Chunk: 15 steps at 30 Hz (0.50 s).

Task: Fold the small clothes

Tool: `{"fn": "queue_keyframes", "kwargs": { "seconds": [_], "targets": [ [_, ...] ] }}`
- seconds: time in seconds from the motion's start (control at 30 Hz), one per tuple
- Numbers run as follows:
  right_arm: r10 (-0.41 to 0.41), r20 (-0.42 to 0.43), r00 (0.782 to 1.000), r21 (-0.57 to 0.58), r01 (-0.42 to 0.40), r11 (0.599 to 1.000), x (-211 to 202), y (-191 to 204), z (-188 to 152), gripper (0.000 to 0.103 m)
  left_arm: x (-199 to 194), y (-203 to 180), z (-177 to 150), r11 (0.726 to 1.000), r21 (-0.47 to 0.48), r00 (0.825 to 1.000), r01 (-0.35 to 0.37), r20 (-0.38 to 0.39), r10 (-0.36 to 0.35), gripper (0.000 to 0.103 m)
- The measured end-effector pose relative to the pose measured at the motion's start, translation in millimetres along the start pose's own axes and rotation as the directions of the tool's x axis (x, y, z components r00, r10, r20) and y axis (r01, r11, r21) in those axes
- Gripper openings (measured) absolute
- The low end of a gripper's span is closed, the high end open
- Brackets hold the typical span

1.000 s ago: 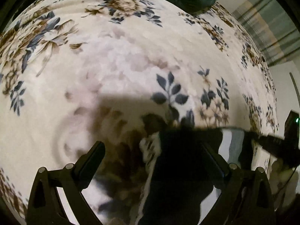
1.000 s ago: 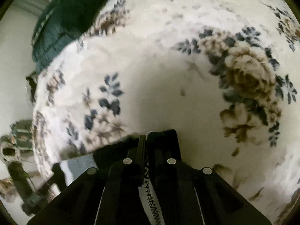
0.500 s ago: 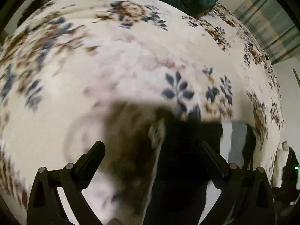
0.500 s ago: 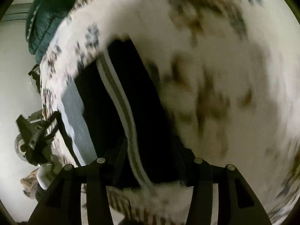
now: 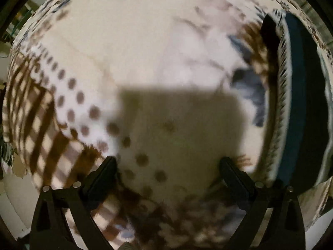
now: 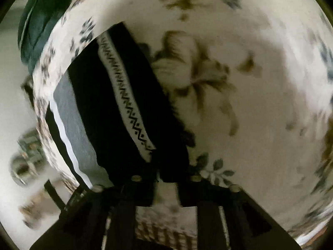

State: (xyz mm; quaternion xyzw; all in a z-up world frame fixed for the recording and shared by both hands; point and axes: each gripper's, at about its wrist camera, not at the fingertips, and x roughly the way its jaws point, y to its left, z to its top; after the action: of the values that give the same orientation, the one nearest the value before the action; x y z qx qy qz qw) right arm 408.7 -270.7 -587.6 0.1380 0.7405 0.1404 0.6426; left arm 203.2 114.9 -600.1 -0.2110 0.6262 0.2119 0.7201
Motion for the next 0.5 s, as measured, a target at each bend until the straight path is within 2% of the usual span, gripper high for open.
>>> {"fn": "queue_keyframes", "kwargs": {
  "seconds": [0.07, 0.13, 0.23, 0.3, 0.4, 0.5],
  "targets": [
    [-0.014, 0.038, 0.999, -0.086, 0.018, 0.996, -15.8, 25.4, 7.6, 0.047, 6.3, -2.0, 2.4, 1.0, 0.005, 1.0, -0.012, 0.012, 0.012, 0.103],
    [-0.001, 0.052, 0.999, -0.196, 0.011, 0.98, -27.1, 60.7, 16.6, 0.051, 10.9, -3.2, 5.4, 1.0, -0.004, 1.0, -0.023, 0.017, 0.023, 0.103],
    [0.01, 0.032, 0.999, -0.386, 0.003, 0.922, -25.6, 132.6, 30.0, 0.054, 13.4, -2.3, 8.2, 0.999, -0.033, 0.999, -0.023, 0.038, 0.024, 0.103],
    [0.004, 0.01, 1.0, -0.507, 0.002, 0.862, -9.9, 190.4, 39.3, 0.057, 13.5, -2.4, 9.7, 0.999, -0.034, 0.998, -0.024, 0.051, 0.026, 0.103],
    [-0.051, -0.022, 0.998, -0.654, 0.024, 0.756, 29.4, 270.3, 48.4, 0.057, 13.9, 0.4, 10.0, 0.999, -0.037, 0.999, -0.024, 0.046, 0.026, 0.103],
    [-0.165, -0.056, 0.985, -0.782, 0.06, 0.62, 85.5, 343.4, 52.1, 0.056, 9.2, -3.2, 4.0, 0.999, -0.041, 0.998, -0.031, 0.062, 0.034, 0.103]
  ]
}}
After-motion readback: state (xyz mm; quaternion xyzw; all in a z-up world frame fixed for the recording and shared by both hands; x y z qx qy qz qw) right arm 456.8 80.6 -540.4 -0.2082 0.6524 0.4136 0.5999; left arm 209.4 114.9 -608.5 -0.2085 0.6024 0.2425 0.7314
